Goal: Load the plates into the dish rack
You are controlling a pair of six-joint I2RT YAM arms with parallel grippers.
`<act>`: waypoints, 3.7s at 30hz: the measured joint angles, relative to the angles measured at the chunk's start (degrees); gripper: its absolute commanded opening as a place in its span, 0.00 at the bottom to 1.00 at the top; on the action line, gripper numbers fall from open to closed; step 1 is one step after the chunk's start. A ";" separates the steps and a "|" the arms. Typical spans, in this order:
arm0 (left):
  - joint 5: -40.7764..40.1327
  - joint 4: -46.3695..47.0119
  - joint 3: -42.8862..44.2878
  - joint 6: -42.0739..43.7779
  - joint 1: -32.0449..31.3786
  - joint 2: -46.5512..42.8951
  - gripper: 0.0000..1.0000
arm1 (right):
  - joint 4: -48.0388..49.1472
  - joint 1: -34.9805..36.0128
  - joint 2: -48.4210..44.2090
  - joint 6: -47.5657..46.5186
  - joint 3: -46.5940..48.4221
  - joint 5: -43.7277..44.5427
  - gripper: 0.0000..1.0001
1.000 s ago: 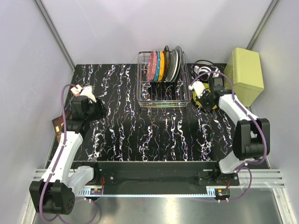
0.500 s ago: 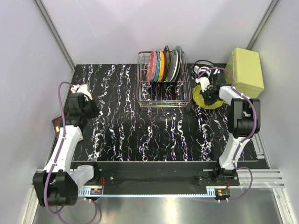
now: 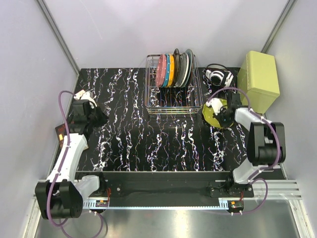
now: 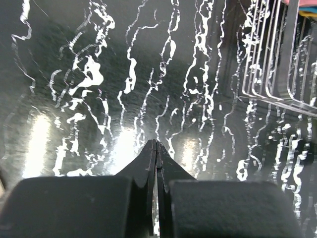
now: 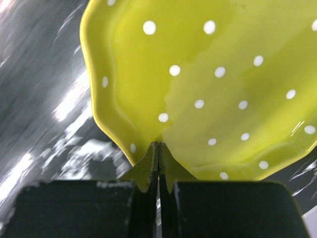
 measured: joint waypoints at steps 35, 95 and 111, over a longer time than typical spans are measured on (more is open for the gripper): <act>5.68 -3.04 -12.85 -16.15 8.00 -7.54 0.74 | -12.09 20.74 -2.47 4.74 -0.74 0.96 0.00; 16.31 28.92 -8.74 -20.96 -28.13 31.65 0.21 | 19.80 15.61 3.21 81.26 -13.57 -38.16 0.77; 21.49 33.57 -8.74 -20.46 -28.02 35.43 0.00 | 31.98 15.19 11.13 85.22 -14.64 -47.47 0.60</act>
